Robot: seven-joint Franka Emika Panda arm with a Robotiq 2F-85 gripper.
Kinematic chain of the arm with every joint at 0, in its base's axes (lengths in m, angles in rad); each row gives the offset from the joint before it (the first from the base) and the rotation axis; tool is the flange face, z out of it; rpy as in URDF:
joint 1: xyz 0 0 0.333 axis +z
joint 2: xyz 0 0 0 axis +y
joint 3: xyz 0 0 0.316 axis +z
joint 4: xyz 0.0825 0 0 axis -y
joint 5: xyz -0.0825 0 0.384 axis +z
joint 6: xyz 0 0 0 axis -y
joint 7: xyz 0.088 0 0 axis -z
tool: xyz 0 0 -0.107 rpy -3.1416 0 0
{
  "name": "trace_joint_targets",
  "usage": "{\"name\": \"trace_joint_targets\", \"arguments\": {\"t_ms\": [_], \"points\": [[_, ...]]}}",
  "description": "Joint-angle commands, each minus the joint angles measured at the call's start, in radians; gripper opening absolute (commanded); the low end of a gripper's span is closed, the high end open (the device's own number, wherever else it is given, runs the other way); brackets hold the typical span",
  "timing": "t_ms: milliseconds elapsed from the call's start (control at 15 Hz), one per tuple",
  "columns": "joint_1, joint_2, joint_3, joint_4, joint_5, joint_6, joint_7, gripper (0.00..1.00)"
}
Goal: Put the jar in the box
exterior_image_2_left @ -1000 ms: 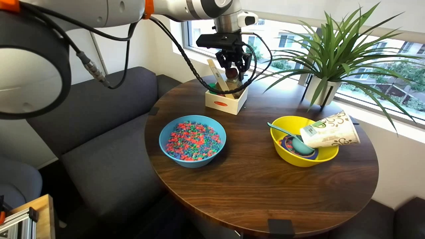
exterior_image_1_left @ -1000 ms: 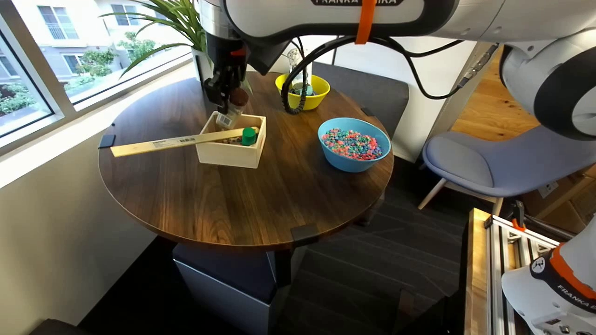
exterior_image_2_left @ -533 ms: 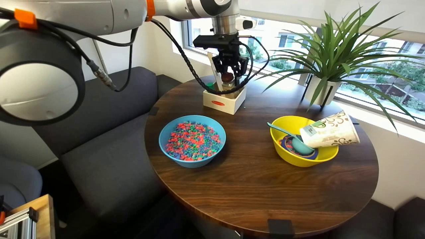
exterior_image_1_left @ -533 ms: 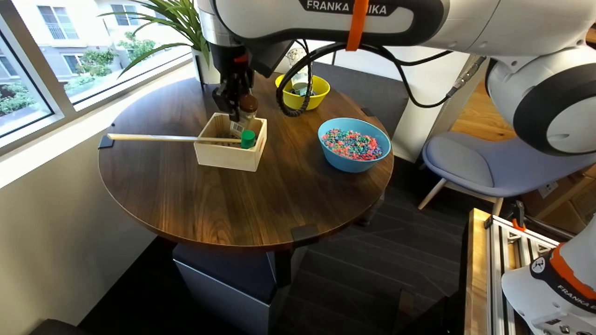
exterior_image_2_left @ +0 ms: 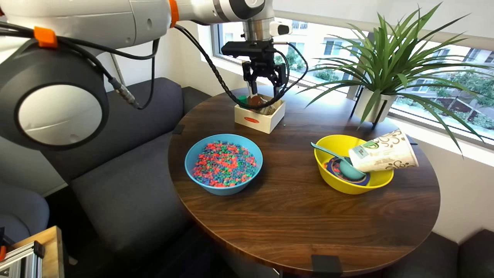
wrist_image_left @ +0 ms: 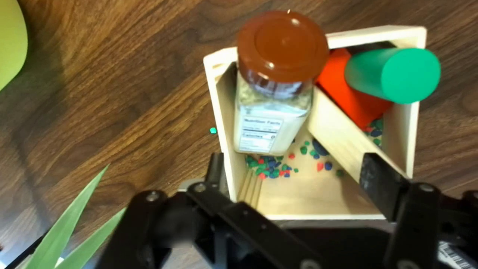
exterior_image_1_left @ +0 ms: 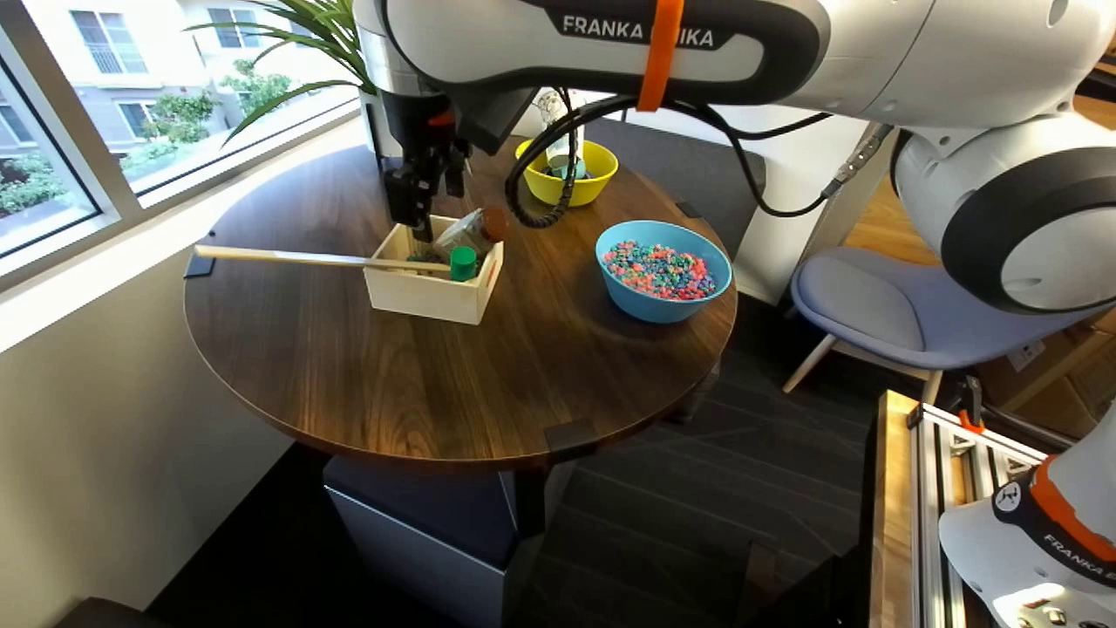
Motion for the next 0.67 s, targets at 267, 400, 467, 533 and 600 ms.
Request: {"name": "trace_joint_targets", "arguments": {"t_ms": [267, 400, 467, 533, 600], "points": [[-0.014, 0.001, 0.001, 0.112, 0.024, -0.020, 0.059, 1.00], [-0.033, -0.033, 0.009, 0.120, 0.030, -0.047, 0.029, 1.00], [-0.044, -0.047, 0.018, 0.123, 0.035, -0.049, -0.006, 1.00], [-0.025, -0.022, 0.001, 0.111, 0.008, -0.007, 0.026, 1.00], [-0.033, -0.033, 0.004, 0.117, 0.011, -0.013, 0.015, 1.00]]}}
